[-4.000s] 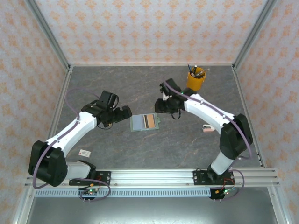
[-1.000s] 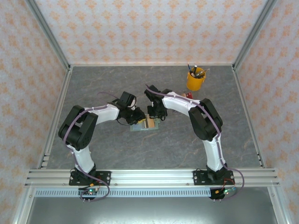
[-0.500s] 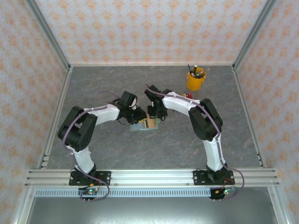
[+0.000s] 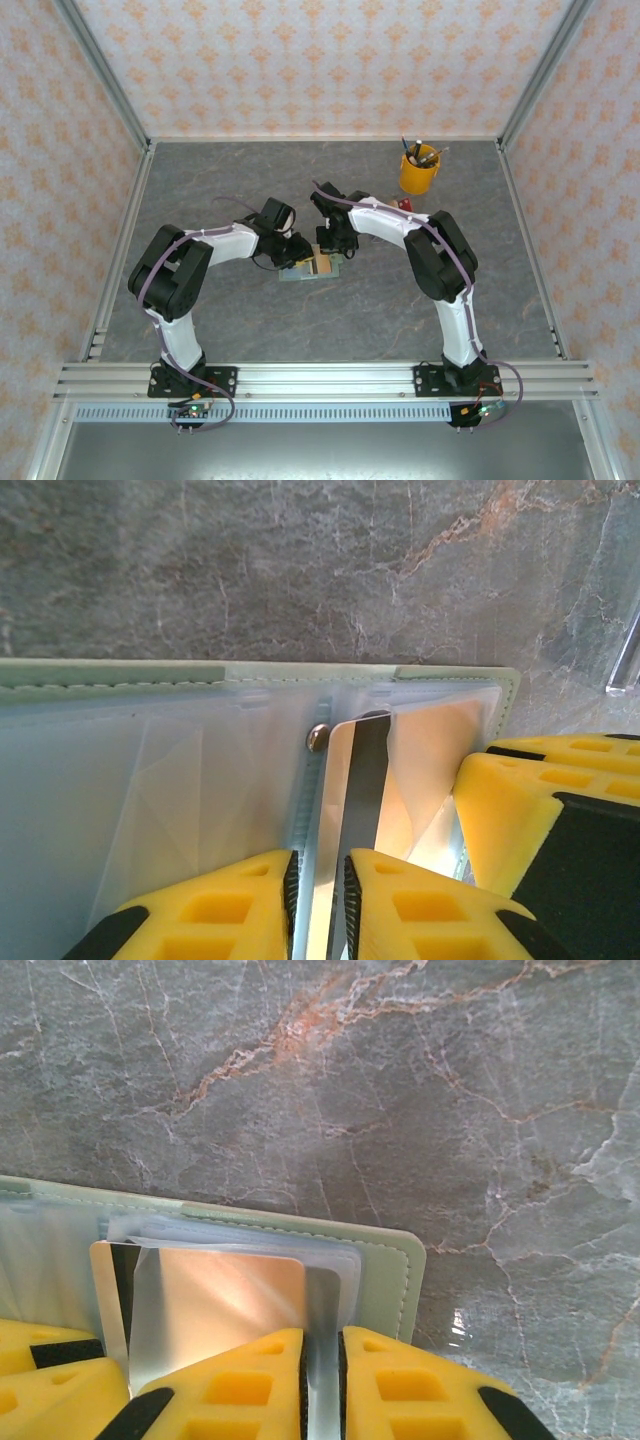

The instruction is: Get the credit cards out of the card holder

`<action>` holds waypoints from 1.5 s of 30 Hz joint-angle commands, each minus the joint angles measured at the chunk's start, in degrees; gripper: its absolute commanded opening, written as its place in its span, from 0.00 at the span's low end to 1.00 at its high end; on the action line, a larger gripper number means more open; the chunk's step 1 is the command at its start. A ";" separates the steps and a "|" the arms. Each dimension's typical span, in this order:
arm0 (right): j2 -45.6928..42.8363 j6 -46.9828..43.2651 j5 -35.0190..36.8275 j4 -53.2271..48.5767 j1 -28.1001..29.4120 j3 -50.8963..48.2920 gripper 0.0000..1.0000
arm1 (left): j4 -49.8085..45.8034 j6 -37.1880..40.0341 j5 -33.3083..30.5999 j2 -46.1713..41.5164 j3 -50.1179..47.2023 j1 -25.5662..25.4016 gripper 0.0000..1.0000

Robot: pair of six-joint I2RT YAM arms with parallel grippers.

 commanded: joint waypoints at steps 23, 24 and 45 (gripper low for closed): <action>3.75 1.03 -1.27 0.42 0.02 -4.82 0.16 | 5.17 -0.15 4.21 2.96 0.85 -0.12 0.20; 3.78 1.02 -1.15 0.38 0.01 -4.76 0.16 | 4.84 0.07 3.92 2.76 0.86 -0.12 0.20; -5.07 3.11 -2.19 3.14 -1.56 -4.56 0.29 | -3.75 6.09 -3.50 -5.94 -0.80 0.85 0.00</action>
